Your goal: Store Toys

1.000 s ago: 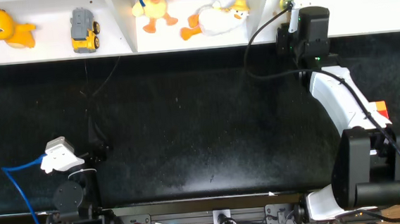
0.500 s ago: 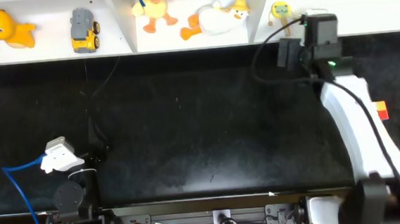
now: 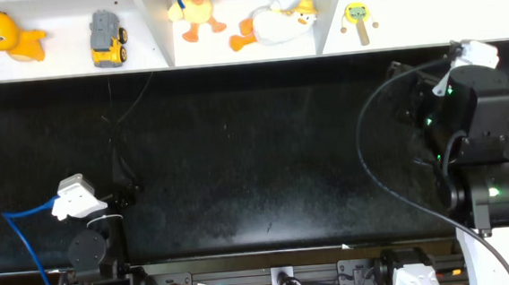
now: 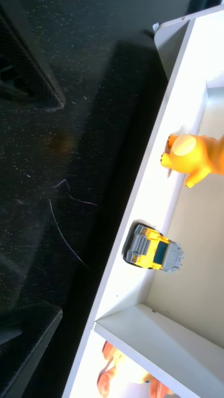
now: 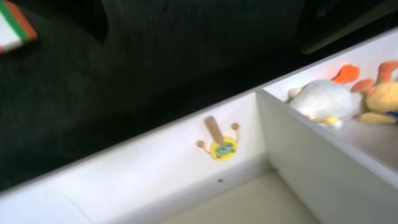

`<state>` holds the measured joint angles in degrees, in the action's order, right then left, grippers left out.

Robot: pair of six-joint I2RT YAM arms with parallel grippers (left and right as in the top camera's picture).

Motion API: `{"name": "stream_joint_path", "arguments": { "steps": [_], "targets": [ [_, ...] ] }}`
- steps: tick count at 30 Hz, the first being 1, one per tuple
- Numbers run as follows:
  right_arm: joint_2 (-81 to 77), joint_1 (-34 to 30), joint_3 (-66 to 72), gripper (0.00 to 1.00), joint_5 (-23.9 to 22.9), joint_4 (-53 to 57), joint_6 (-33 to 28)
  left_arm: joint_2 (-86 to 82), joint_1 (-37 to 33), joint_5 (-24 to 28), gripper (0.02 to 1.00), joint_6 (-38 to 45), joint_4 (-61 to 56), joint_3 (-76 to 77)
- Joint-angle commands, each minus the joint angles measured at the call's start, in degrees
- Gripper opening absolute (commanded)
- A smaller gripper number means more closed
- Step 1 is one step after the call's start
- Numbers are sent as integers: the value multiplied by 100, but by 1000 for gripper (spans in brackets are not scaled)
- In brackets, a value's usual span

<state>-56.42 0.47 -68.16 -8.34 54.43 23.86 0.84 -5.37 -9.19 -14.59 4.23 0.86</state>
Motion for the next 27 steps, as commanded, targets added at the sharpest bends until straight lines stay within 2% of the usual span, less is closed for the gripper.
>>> {"name": "stream_joint_path", "arguments": {
  "steps": [1, 5, 8, 12, 15, 19, 23, 27],
  "targets": [
    [-271, -664, -63, 998, -573, 501, 1615, -68, -42, 37, 998, 125, -35, -42],
    [-728, -1932, -70, 998, 258, 789, 1604, -68, -42, 37, 998, 125, -35, -42],
    [-1143, -2852, -70, 998, 260, 1119, 1683, -68, -42, 37, 996, 125, -35, -42],
    [-1827, -3720, -70, 998, 254, 1377, 1714, -68, -42, 37, 998, 125, -35, -42],
    [-2376, -3971, -70, 998, 254, 1325, 1733, -68, -42, 37, 998, 125, -35, -42],
    [-2929, -3982, -70, 998, 210, 1080, 1731, -68, -42, 37, 998, 125, -35, -42],
    [-3327, -3982, -70, 998, -149, 804, 1720, -68, -42, 37, 998, 125, -35, -42],
    [-3585, -3982, -70, 996, -284, 619, 1641, -68, -42, 37, 996, 125, -35, -42]
  ]
}}
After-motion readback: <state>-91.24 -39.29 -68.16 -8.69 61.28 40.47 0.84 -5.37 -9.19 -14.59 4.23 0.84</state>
